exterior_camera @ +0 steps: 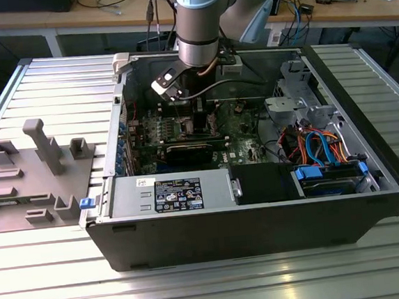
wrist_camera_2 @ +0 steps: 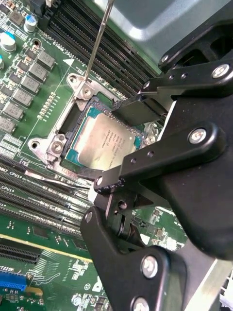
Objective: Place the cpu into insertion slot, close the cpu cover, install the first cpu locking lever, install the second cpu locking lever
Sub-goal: 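Place the cpu into insertion slot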
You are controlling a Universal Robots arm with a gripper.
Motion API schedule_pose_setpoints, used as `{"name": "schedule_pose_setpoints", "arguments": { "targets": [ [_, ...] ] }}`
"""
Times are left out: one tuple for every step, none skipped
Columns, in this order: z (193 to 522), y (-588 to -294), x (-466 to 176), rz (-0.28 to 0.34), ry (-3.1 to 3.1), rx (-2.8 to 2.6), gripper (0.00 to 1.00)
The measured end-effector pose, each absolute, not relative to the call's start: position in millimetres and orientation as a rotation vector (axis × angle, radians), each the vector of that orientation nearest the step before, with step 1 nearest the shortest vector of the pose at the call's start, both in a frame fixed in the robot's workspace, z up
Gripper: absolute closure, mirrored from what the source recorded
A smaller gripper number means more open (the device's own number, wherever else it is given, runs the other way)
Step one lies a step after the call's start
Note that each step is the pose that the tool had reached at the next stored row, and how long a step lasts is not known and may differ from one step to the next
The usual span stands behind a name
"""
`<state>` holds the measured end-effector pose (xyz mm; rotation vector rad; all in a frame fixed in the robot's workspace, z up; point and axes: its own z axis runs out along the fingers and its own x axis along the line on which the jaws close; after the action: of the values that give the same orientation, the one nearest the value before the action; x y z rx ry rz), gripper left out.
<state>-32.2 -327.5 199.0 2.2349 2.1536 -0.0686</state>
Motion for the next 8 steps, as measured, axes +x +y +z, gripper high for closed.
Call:
{"name": "schedule_pose_setpoints", "arguments": {
  "targets": [
    [199.0,-327.5,-32.2,-0.069,2.153,2.235,0.38],
    [199.0,-327.4,-32.1,-0.069,2.153,2.235,0.38],
    [199.0,-327.4,-32.1,-0.068,2.154,2.235,0.38],
    [198.9,-326.6,-32.0,-0.068,2.154,2.235,0.38],
    [198.9,-326.0,-32.0,-0.068,2.154,2.235,0.38],
    [198.9,-325.6,-32.0,-0.068,2.154,2.235,0.38],
    [198.9,-325.2,-32.0,-0.068,2.154,2.235,0.38],
    [198.8,-324.8,-32.0,-0.068,2.154,2.235,0.38]
  ]
}}
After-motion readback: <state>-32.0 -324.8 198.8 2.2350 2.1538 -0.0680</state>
